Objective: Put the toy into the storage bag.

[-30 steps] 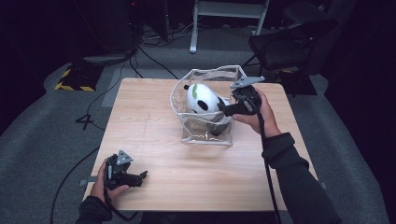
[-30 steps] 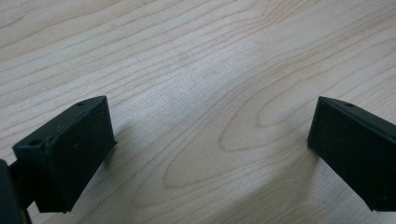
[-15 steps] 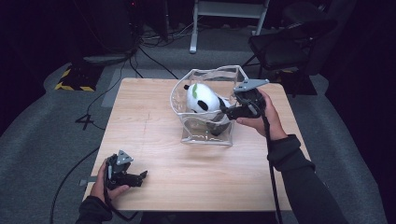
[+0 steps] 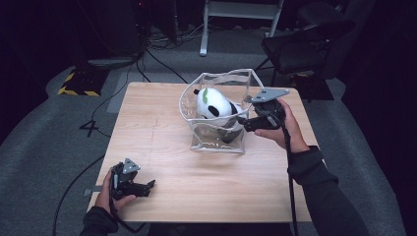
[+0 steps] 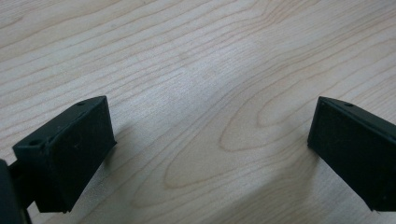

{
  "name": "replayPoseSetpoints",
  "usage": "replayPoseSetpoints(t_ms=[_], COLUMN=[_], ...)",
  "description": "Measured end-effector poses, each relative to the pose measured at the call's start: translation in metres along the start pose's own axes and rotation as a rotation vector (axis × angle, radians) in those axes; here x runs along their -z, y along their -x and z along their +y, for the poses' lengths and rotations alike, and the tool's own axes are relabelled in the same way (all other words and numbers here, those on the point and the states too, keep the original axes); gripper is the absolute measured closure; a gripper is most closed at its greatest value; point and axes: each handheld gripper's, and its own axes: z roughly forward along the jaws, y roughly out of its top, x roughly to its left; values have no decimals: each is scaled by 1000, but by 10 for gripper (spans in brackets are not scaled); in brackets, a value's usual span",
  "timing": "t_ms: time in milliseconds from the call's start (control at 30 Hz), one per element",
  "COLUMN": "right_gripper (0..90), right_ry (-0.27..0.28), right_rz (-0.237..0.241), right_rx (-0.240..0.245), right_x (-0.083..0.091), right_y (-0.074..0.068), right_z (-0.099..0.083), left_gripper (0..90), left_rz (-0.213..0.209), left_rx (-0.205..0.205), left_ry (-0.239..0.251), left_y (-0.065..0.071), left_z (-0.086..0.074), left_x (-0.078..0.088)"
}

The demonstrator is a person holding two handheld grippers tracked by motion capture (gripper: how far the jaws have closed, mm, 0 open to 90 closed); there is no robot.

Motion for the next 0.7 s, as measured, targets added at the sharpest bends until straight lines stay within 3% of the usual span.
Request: replayPoseSetpoints(t_ms=[700], right_gripper=[218], right_ry=[-6], right_rz=[3], right_rx=[49], right_x=[17], right_y=[-4], right_z=[-24], left_gripper=[5], left_rz=[1], left_rx=[-1], left_ry=[-1], left_y=[0], left_z=[0], left_x=[0])
